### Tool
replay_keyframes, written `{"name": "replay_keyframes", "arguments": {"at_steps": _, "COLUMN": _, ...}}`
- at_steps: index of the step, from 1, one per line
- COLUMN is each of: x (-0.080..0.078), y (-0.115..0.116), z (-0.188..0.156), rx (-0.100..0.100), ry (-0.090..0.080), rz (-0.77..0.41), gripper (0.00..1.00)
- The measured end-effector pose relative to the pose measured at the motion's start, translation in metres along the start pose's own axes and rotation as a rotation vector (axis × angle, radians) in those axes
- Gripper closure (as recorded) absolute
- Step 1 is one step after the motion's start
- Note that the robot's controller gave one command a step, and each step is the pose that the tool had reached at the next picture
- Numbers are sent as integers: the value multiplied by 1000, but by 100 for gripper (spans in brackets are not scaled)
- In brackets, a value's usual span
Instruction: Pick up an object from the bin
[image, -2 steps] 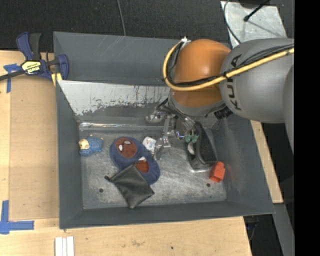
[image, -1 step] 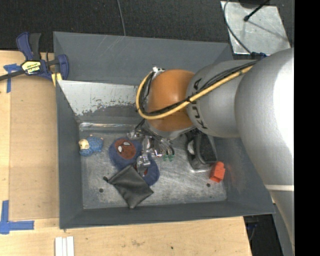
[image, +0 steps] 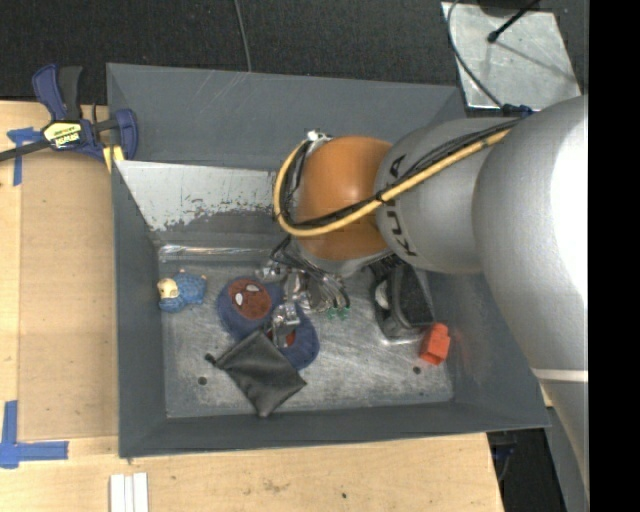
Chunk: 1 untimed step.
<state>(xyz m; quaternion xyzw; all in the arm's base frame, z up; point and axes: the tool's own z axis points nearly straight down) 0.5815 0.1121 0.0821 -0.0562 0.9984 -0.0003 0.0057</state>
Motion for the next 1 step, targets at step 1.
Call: {"name": "replay_keyframes", "arguments": {"at_steps": 1, "x": 20, "y": -20, "z": -203, "rx": -1, "ry": -1, "rz": -311, "gripper": 100}}
